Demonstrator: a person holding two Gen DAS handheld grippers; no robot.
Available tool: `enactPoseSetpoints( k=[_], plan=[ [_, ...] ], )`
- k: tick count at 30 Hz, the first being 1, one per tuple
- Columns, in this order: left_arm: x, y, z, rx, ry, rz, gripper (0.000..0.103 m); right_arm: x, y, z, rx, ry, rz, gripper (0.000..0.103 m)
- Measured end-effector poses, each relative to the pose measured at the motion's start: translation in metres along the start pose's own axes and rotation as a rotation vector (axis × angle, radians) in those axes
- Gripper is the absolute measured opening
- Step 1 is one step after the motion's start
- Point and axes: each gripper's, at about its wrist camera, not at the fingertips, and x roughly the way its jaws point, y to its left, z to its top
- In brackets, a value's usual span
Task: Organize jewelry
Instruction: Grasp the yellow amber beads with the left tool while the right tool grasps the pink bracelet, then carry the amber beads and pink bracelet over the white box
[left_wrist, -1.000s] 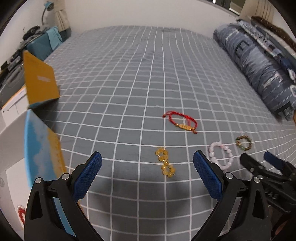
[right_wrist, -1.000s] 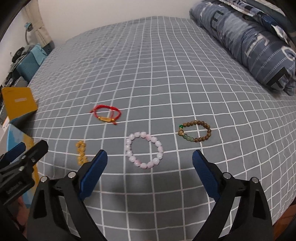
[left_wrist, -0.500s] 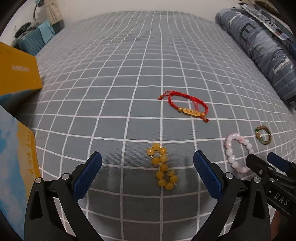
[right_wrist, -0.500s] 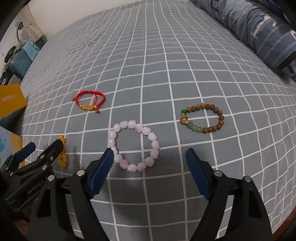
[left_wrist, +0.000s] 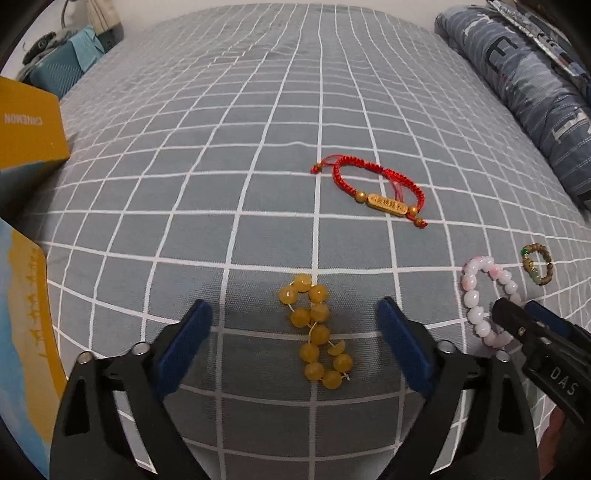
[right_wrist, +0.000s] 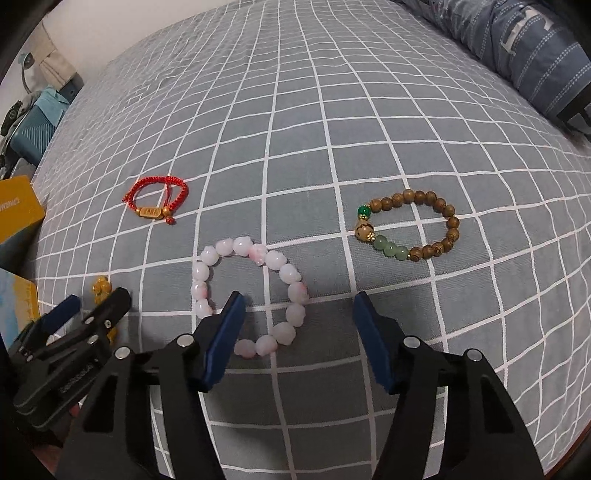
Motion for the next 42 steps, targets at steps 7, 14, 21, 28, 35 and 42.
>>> enactPoseSetpoints(
  k=[7,14,21,28,35,42],
  plan=[
    [0.003,0.001,-0.002,-0.013,0.008,0.013,0.065,0.001,-0.004,0.000,0.023,0.002,-0.032,0.034],
    [0.002,0.014,0.001,-0.036,0.021,0.012,0.038,0.000,-0.007,-0.003,0.033,0.001,-0.051,0.021],
    [-0.004,0.018,0.003,-0.047,0.016,-0.011,0.017,-0.001,-0.002,-0.003,0.024,0.002,-0.064,0.010],
    [-0.009,0.021,0.002,-0.052,0.005,-0.014,0.017,-0.011,-0.001,-0.003,0.025,-0.012,-0.038,0.010],
    [-0.023,0.019,-0.001,-0.037,-0.020,-0.021,0.009,-0.022,0.002,-0.004,0.014,-0.036,-0.022,0.010],
    [-0.034,0.020,-0.002,-0.036,-0.035,-0.032,0.009,-0.032,0.007,-0.005,-0.004,-0.068,0.004,0.010]
  ],
)
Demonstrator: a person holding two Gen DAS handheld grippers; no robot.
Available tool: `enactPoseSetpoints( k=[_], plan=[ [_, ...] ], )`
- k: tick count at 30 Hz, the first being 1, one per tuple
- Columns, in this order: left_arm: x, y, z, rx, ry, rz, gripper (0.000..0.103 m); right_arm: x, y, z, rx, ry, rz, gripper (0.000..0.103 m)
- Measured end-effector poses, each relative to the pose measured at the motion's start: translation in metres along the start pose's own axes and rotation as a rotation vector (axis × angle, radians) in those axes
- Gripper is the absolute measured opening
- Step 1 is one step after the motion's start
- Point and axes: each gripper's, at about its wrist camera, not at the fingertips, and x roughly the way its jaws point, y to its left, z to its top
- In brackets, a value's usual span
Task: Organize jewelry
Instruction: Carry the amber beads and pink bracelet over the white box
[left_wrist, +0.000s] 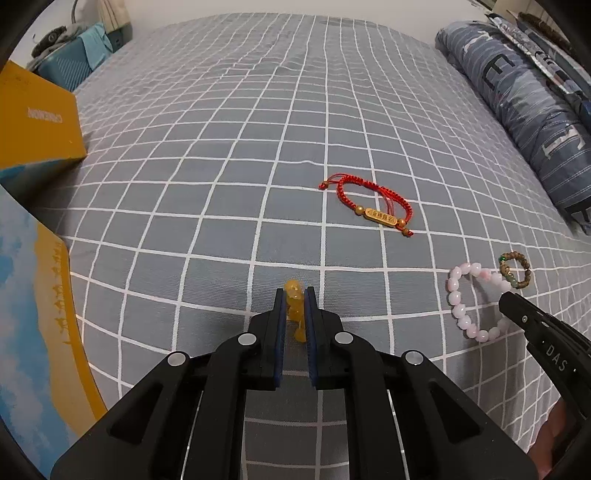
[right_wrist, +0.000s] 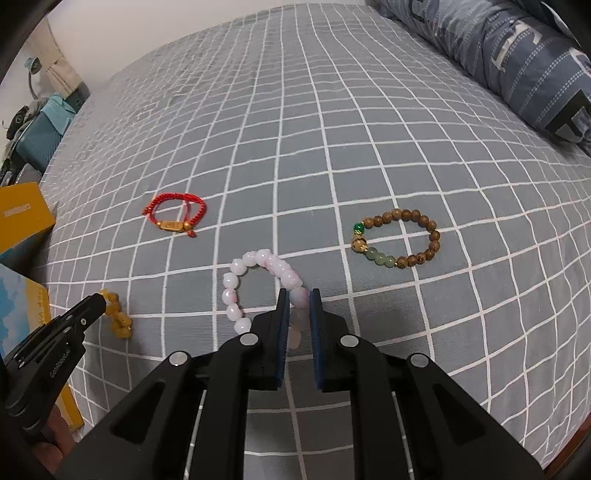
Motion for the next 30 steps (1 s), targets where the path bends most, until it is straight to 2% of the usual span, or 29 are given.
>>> enactPoseSetpoints(
  k=[16,30],
  plan=[
    [-0.028,0.004,-0.002,0.002,-0.059,-0.013,0.009,-0.037,0.024,-0.007,-0.102,-0.118,0.074,0.010],
    [-0.064,0.011,-0.006,0.011,-0.130,-0.011,0.009,-0.062,0.039,-0.013,-0.143,-0.173,0.073,0.010]
  ],
)
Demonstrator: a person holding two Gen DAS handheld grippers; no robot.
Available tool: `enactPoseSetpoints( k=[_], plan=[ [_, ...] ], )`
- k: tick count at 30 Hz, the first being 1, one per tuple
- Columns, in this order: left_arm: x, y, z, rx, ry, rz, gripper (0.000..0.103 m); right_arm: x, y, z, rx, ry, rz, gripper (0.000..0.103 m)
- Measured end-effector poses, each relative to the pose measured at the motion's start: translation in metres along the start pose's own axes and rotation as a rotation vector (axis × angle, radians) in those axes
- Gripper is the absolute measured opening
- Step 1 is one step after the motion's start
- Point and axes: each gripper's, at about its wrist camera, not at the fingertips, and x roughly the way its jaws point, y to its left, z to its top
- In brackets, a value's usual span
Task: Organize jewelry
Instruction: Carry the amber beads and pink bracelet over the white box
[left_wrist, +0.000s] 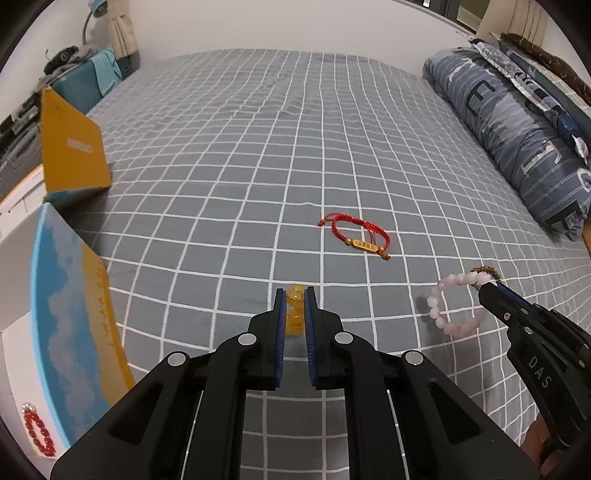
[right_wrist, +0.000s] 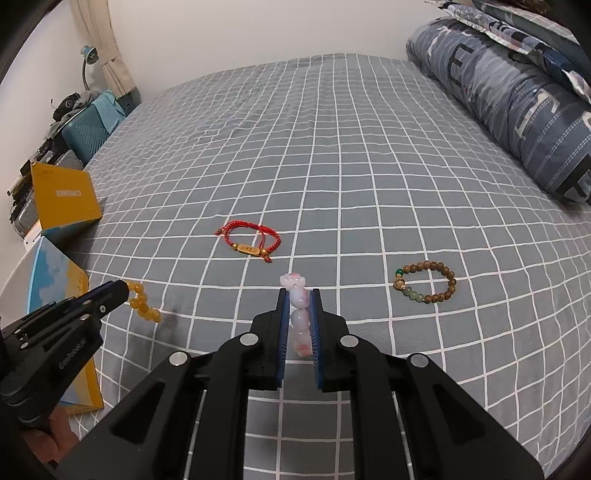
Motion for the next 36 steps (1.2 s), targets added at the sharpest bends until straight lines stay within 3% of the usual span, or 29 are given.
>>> enactPoseSetpoints(
  k=[18,36],
  plan=[
    [-0.068,0.036,0.001,-0.026,-0.107,0.029,0.009,-0.033,0.035,0.005,-0.054,-0.088,-0.009,0.010],
    [-0.135,0.113,-0.022,-0.111,-0.198,0.144,0.009,-0.073,0.125,0.008,-0.153,-0.148,0.092,0.010]
  ],
)
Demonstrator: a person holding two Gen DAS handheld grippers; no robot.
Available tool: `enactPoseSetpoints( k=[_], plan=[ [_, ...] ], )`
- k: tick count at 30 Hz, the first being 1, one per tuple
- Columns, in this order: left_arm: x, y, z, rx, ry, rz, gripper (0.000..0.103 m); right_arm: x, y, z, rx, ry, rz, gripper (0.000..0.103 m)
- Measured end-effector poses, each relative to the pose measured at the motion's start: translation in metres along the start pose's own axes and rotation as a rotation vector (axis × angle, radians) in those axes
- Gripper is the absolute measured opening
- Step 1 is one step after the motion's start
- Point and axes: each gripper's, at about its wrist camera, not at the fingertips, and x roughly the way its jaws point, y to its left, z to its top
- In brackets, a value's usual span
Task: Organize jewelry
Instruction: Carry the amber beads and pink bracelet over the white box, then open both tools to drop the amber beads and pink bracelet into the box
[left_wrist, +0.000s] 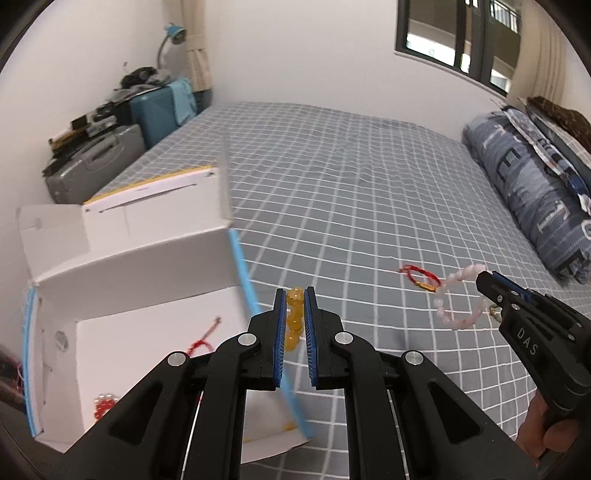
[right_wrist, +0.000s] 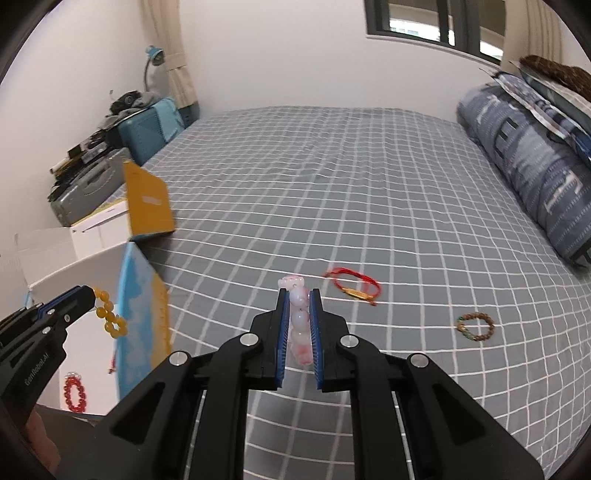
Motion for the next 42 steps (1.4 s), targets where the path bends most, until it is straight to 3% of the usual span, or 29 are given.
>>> enactPoseSetpoints(
  k=[7,27,35,42],
  plan=[
    [-0.020,0.044,-0.009,-0.046,-0.024,0.077,0.009,-0.008,0.050,0.003,-0.057,-0.019,0.042,0.010],
    [-0.041,0.187,-0.045,-0.219,0.014,0.227,0.009,-0.012,0.211,-0.007,-0.223,-0.051,0.229,0.010],
    [-0.022,0.223,-0.060,-0.260,0.075,0.266,0.009,0.022,0.264,-0.035,-0.314,0.028,0.229,0.010],
    [0.020,0.232,-0.074,-0.254,0.192,0.247,0.010,0.053,0.284,-0.051,-0.342,0.115,0.194,0.010]
  ],
)
